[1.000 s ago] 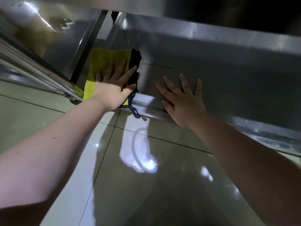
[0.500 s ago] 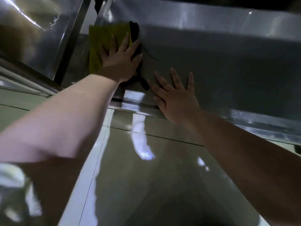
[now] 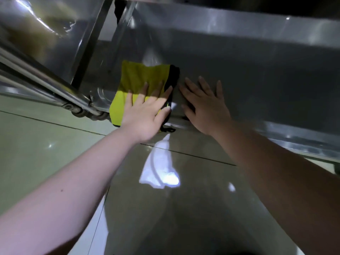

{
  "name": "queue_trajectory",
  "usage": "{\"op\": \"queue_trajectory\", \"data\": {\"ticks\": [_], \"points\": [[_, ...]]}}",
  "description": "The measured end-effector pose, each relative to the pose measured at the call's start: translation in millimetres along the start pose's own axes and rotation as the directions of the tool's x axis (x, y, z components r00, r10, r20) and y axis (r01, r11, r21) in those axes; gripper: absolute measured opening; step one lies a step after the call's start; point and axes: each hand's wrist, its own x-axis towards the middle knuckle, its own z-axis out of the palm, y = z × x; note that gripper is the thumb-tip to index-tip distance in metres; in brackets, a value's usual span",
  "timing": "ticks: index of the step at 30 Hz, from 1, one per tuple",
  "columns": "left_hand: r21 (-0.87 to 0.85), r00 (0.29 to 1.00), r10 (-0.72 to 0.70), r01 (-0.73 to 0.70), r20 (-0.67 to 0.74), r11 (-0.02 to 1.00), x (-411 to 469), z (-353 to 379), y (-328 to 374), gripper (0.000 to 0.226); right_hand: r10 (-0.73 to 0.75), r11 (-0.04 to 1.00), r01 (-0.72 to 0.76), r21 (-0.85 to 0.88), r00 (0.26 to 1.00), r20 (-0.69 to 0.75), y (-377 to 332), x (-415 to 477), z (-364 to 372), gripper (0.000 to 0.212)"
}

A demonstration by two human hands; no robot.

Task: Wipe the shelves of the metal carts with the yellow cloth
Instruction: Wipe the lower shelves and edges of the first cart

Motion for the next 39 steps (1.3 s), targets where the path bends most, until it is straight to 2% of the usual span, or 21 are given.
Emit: {"op": "queue_trajectory", "data": {"ticks": [2,3,5,7,9,13,17,20,24,28,31,35,39], "points": [[-0.119,0.998,-0.06,0.061,0.013,0.991,12.6,-5.8,-2.7,0.044,0.05,0.999,-0.05,-0.003,0.999,0.013,20.5,-10.5,-4.3,0.06],[-0.142,0.997,-0.073,0.067,-0.04,0.988,19.1,-6.7,-9.7,0.043,0.082,0.997,-0.082,-0.005,0.996,0.019,34.6,-18.5,-7.0,0.062],[-0.098,0.987,-0.086,0.073,-0.137,0.993,32.8,-5.1,-26.8,0.061,0.145,0.989,-0.145,-0.021,0.989,0.029,67.0,-37.6,-13.2,0.067],[-0.06,0.986,-0.124,0.118,-0.111,0.991,45.5,-3.8,-32.0,0.07,0.217,0.975,-0.215,-0.052,0.975,0.035,94.7,-58.5,-17.4,0.07],[-0.002,0.984,-0.155,0.156,-0.091,0.988,61.9,-3.8,-20.3,0.068,0.286,0.957,-0.284,-0.066,0.958,0.032,112.0,-73.6,-18.5,0.071],[0.056,0.987,-0.115,0.121,-0.11,0.991,97.9,-4.7,39.6,0.066,0.339,0.938,-0.335,-0.087,0.94,0.033,117.2,-80.8,-13.6,0.069],[0.022,0.993,0.02,-0.017,-0.119,1.0,115.9,0.0,146.0,0.063,0.321,0.945,-0.32,-0.068,0.947,0.004,118.1,-81.4,-11.2,0.068],[-0.002,0.993,0.029,-0.029,-0.115,1.0,116.8,4.5,182.5,0.061,0.329,0.944,-0.329,-0.031,0.944,0.007,123.4,-83.3,-12.1,0.069],[-0.034,0.988,0.055,-0.06,-0.146,0.998,113.9,2.6,137.1,0.065,0.31,0.951,-0.31,0.005,0.95,-0.037,122.1,-85.0,-12.5,0.07],[-0.046,0.975,-0.12,0.113,-0.189,0.992,112.6,0.3,41.6,0.074,0.367,0.93,-0.367,-0.019,0.93,-0.007,153.1,-102.1,-19.5,0.07],[-0.007,0.966,-0.174,0.176,-0.19,0.984,107.9,-1.9,10.1,0.072,0.451,0.892,-0.45,-0.038,0.893,0.004,200.0,-137.9,-27.0,0.071],[-0.03,0.96,-0.201,0.199,-0.195,0.98,106.8,-2.0,47.7,0.07,0.534,0.845,-0.533,-0.05,0.845,0.024,227.7,-165.6,-27.6,0.07],[-0.054,0.98,-0.105,0.097,-0.171,0.994,115.7,4.8,144.1,0.066,0.526,0.85,-0.525,0.038,0.85,-0.04,229.4,-165.3,-27.6,0.069]]}}
